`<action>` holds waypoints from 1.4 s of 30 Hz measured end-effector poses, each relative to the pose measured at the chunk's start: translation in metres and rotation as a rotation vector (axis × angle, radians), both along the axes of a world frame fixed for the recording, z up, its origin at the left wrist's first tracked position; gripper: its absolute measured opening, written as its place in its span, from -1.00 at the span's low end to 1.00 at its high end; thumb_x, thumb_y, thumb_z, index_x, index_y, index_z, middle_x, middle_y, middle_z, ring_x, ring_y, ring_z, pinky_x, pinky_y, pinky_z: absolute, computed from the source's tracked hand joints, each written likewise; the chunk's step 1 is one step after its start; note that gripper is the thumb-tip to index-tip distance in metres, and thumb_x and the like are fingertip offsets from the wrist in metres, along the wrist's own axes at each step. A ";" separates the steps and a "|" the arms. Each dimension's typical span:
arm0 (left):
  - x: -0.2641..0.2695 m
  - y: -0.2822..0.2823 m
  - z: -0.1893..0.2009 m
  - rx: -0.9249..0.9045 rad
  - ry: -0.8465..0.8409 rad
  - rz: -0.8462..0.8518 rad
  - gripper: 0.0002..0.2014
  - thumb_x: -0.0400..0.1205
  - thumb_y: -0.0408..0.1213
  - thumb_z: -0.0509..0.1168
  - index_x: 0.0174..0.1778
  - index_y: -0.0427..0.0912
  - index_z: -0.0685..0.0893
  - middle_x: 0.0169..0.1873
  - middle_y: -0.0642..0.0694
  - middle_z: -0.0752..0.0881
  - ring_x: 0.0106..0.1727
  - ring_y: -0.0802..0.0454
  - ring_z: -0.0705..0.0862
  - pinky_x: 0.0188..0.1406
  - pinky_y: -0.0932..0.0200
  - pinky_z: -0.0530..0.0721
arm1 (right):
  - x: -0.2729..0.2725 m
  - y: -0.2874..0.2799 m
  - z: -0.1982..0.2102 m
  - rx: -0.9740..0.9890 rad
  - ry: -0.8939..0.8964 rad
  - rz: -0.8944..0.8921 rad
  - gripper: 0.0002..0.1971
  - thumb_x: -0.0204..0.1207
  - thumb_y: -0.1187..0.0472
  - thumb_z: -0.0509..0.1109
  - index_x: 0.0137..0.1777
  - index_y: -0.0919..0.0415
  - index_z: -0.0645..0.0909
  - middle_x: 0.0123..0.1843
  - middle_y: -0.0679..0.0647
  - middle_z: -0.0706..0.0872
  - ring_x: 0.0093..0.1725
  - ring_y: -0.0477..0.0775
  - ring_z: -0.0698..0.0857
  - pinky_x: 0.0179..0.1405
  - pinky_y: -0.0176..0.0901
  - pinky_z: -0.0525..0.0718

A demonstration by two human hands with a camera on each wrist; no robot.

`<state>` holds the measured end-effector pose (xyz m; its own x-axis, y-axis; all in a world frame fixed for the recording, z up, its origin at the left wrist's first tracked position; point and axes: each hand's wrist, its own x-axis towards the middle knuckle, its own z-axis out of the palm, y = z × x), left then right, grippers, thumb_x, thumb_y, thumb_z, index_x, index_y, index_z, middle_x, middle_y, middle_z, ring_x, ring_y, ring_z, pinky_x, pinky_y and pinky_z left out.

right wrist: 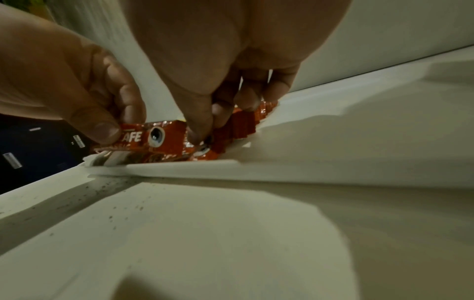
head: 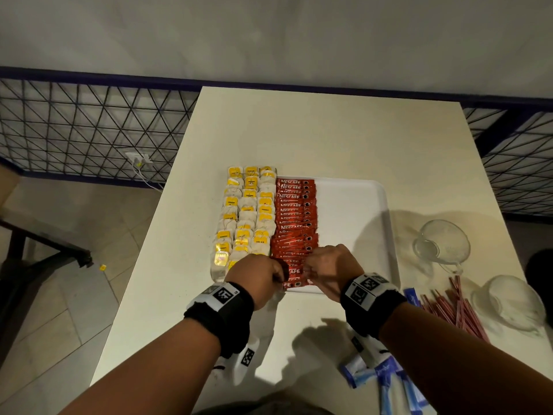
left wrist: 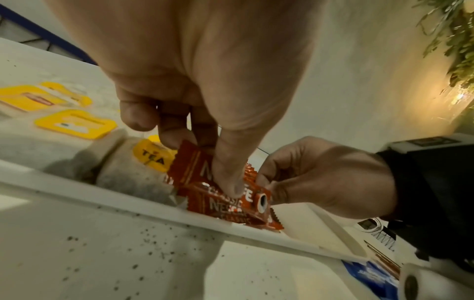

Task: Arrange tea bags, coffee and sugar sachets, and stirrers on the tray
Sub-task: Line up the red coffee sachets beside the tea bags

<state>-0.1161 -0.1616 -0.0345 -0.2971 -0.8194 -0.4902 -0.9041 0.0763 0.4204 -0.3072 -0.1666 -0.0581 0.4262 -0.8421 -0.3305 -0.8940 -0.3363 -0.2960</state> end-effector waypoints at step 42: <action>-0.042 0.017 0.011 -0.238 -0.197 -0.191 -0.77 0.62 -0.14 0.25 0.16 -0.07 0.63 0.07 -0.11 0.72 0.08 -0.15 0.70 -0.05 0.08 0.61 | -0.064 0.019 0.035 0.019 -0.137 -0.292 -0.81 0.56 -0.05 0.33 -0.08 0.06 0.61 -0.15 -0.03 0.72 -0.11 0.05 0.64 -0.05 -0.10 0.62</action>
